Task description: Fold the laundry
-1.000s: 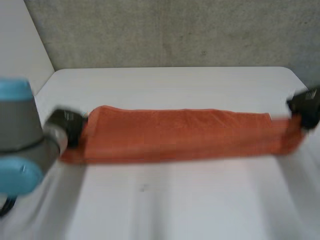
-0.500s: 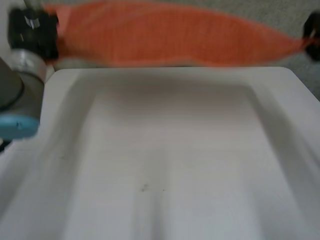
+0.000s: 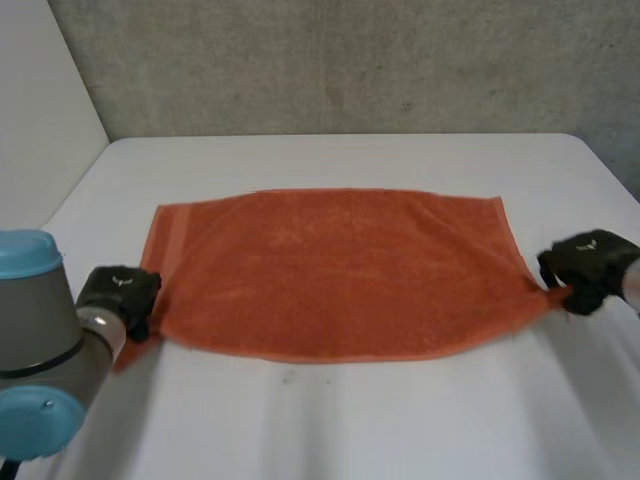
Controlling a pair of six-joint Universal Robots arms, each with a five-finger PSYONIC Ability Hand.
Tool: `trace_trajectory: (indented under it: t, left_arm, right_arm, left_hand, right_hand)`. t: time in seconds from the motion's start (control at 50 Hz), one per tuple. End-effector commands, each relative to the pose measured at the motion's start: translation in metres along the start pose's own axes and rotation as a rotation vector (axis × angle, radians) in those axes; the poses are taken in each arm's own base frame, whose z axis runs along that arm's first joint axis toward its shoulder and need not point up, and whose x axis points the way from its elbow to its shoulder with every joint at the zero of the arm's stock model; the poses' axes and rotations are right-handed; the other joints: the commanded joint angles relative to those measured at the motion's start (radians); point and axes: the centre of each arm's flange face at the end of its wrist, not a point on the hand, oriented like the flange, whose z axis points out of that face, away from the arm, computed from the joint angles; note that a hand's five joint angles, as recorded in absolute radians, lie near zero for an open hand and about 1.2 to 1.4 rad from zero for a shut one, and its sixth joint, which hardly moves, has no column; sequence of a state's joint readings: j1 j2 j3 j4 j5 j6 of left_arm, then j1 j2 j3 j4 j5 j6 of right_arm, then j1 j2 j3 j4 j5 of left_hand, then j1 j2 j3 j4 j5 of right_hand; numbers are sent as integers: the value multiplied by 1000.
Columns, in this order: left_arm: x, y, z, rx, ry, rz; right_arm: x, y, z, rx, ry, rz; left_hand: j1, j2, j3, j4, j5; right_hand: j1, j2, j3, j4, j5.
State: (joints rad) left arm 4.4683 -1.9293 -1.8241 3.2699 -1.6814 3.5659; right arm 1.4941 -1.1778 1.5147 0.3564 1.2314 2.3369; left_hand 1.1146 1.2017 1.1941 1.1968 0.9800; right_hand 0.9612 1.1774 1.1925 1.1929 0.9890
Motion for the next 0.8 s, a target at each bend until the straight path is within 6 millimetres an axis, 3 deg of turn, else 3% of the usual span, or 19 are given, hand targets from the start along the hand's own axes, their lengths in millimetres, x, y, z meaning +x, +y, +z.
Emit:
trace_trajectory:
  t: [0.02, 0.16, 0.26, 0.44, 0.56, 0.64, 0.8]
  left_arm:
    - [-14, -5, -54, -116, 41, 3]
    - [-15, -15, -71, -82, 46, 49]
    - [-14, -23, -58, -38, 38, 69]
    - [-6, -36, 13, 19, 15, 64]
    - [-2, -59, 63, 111, -14, 64]
    - [1, -64, 90, 143, -28, 66]
    - [6, -68, 120, 245, -73, 108]
  right_arm:
    - [11, 18, -38, -233, -35, -155]
    - [12, 15, -42, -217, -21, -193]
    - [19, 7, -30, -120, 61, -149]
    - [16, -10, 37, 76, 158, -25]
    - [27, -13, 66, 74, 225, -16]
    - [27, -14, 86, 52, 263, -29]
    - [23, -10, 113, 30, 285, -42]
  left_hand:
    - [282, 195, 202, 199, 242]
    - [282, 195, 202, 199, 242]
    - [282, 195, 202, 199, 242]
    - [282, 195, 202, 199, 242]
    - [282, 195, 202, 199, 242]
    - [282, 195, 202, 199, 242]
    - [282, 195, 202, 199, 242]
  right_hand:
    - [435, 219, 204, 203, 233]
    - [435, 219, 204, 203, 233]
    - [435, 219, 204, 203, 233]
    - [435, 219, 204, 203, 233]
    - [435, 219, 204, 203, 233]
    - [435, 219, 204, 203, 233]
    - [435, 219, 204, 203, 233]
